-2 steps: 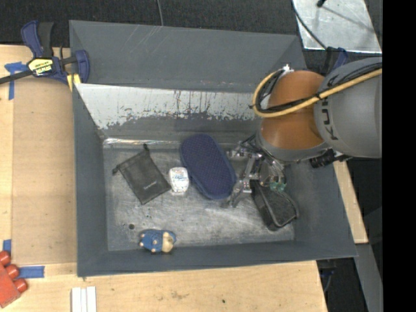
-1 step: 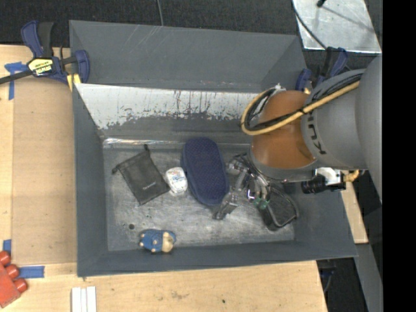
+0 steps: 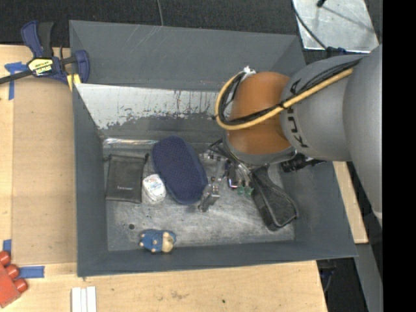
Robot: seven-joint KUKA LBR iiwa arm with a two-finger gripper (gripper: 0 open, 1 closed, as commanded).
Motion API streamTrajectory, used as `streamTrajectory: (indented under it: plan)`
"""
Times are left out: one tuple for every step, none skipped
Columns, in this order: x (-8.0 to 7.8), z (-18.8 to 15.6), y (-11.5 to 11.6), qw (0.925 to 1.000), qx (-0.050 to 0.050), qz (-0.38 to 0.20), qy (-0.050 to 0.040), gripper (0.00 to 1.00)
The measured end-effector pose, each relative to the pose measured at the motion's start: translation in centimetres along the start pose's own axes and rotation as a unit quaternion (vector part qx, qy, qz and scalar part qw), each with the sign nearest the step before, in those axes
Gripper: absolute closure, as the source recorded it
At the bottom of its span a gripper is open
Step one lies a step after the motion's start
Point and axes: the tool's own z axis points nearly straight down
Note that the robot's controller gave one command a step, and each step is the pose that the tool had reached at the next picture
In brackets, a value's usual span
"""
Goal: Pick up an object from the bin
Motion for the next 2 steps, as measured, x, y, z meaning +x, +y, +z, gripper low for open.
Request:
streamTrajectory:
  plan:
    - [-0.53, 3.49, 2.5, 0.9993, 0.002, -0.038, 0.0014, 0.0]
    - [-0.81, 3.22, 2.57, 0.9992, 0.001, -0.039, -0.0042, 1.0]
